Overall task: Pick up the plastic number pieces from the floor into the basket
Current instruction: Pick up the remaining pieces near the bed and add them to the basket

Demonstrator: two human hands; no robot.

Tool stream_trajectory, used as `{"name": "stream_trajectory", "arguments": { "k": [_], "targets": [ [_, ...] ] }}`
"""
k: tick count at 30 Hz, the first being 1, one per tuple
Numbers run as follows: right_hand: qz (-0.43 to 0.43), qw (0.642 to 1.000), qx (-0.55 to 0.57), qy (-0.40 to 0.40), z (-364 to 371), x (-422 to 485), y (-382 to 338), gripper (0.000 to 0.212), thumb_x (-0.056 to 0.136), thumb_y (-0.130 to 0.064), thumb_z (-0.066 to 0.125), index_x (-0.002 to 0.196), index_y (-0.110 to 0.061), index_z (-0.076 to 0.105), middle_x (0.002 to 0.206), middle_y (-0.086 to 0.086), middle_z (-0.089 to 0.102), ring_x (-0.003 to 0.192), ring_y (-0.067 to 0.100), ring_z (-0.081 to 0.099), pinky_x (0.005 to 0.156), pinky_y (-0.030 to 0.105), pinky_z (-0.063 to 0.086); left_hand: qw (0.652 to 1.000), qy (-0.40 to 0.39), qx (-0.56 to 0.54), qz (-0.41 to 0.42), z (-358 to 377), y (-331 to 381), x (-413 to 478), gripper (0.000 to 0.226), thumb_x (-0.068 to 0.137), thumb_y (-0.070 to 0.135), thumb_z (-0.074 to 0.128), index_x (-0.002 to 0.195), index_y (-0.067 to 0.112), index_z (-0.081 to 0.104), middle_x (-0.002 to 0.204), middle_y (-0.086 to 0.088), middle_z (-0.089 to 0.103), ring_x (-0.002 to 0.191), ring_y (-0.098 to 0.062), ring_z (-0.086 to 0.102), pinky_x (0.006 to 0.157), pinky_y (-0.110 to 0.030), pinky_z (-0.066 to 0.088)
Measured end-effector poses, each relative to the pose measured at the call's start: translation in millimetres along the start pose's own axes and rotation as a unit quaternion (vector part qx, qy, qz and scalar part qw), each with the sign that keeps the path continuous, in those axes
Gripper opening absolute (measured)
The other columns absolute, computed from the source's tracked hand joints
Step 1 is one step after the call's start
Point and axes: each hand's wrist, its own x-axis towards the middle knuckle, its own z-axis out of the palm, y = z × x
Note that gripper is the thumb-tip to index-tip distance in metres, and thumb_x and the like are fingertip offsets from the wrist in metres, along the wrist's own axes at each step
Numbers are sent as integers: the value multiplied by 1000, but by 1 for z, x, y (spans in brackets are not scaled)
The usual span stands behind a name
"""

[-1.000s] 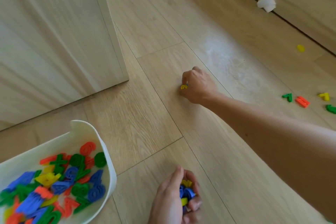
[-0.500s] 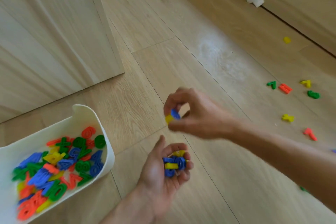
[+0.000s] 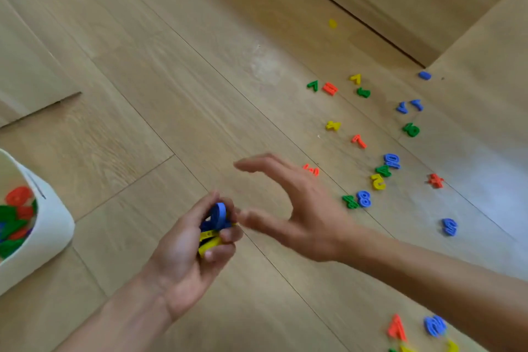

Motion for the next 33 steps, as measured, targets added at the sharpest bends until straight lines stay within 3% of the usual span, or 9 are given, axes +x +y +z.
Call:
{"name": "stream_trajectory", "arguments": {
  "k": [3,8,13,17,20,23,28,30,33],
  "targets": [
    [130,984,-102,64,-16,7,63,40,90,-32,69,127,-19,57,121,-1,55,112,13,57,91,32,46,999,-44,23,-21,3,-9,-4,21,82,26,63,69,11,57,73,-5,53,52,-12,44,31,-17,29],
    [232,939,-254,-11,-21,2,139,31,93,-30,62,123,-23,58,121,2,53,111,26,55,83,37,48,993,-51,100,-37,7,-30,0,21,81,28,63,73,10,66,79,-7,61,60,-15,54,34,-19,33],
    [197,939,-281,-12,-18,4,146,20,90,-23,61,110,-20,62,108,3,60,96,29,60,75,40,51,995,-17,83,-59,10,-41,9,19,77,27,63,73,9,69,76,-9,62,60,-16,58,34,-18,34],
    [193,931,-306,-51,-21,1,133,27,91,-27,61,114,-14,59,107,8,62,93,31,60,75,43,53,995,23,79,-64,12,-41,7,24,80,30,61,75,9,70,76,-9,64,61,-18,63,37,-18,42],
    [174,964,-199,12,-21,0,94,27,86,-31,67,107,-16,61,90,-1,67,82,20,65,71,38,52,994,49,69,-64,12,-37,3,37,95,35,49,82,6,69,79,-12,64,63,-21,65,40,-19,46],
    [64,995,-72,19,-10,-3,20,25,80,-37,70,96,-25,57,75,-9,67,68,8,64,62,21,49,997,43,41,-45,6,-27,-3,48,97,45,43,88,5,68,80,-13,65,67,-24,66,43,-21,49],
    [-27,994,-100,-46,8,-6,-49,26,82,-35,72,102,-25,57,88,-17,58,81,4,56,72,33,49,998,31,39,39,12,-9,-23,37,96,45,48,95,13,66,80,-5,64,60,-14,60,48,-23,48],
    [-52,997,-55,-20,10,1,-61,34,84,-39,72,112,-27,57,100,-17,55,93,2,56,77,25,46,996,55,33,64,8,7,-40,24,94,34,56,86,13,64,74,-4,58,50,-11,51,38,-18,40],
    [-106,992,-6,67,10,11,-68,40,86,-50,67,119,-33,52,111,-14,55,102,11,60,78,24,44,993,58,-1,107,-14,48,-74,26,94,31,55,77,12,59,70,-5,53,46,-9,43,31,-14,29]
  ]
}}
